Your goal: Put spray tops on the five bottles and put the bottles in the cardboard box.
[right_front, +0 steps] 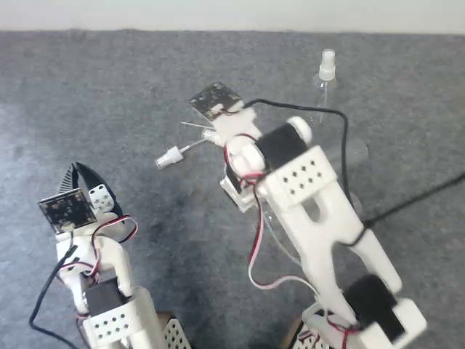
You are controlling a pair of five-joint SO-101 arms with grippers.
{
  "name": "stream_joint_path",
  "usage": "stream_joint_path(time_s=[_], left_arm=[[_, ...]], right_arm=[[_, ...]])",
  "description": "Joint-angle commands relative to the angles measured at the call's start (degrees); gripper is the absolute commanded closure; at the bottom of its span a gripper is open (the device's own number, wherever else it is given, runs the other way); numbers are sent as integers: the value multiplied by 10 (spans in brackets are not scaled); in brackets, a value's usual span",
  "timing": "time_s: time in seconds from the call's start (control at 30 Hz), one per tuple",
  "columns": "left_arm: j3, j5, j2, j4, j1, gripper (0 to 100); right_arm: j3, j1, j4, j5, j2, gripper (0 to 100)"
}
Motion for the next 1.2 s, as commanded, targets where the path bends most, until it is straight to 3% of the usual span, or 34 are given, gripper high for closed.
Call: stream_joint_path(time_s=[0.0, 0.33, 0.57, 0.93, 1.17], left_arm=[[-7, -4, -11, -1, -2, 987], [-7, -4, -11, -1, -2, 987], [-7, -4, -11, -1, -2, 987], [-7, -4, -11, -1, -2, 987], [-7, -4, -11, -1, -2, 987]], right_arm=[[18, 9, 22, -36, -87, 992], [185, 148, -57, -48, -295, 992], [331, 245, -172, -72, -416, 992], [485, 259, -304, -175, -583, 992], [568, 260, -364, -182, -697, 992]])
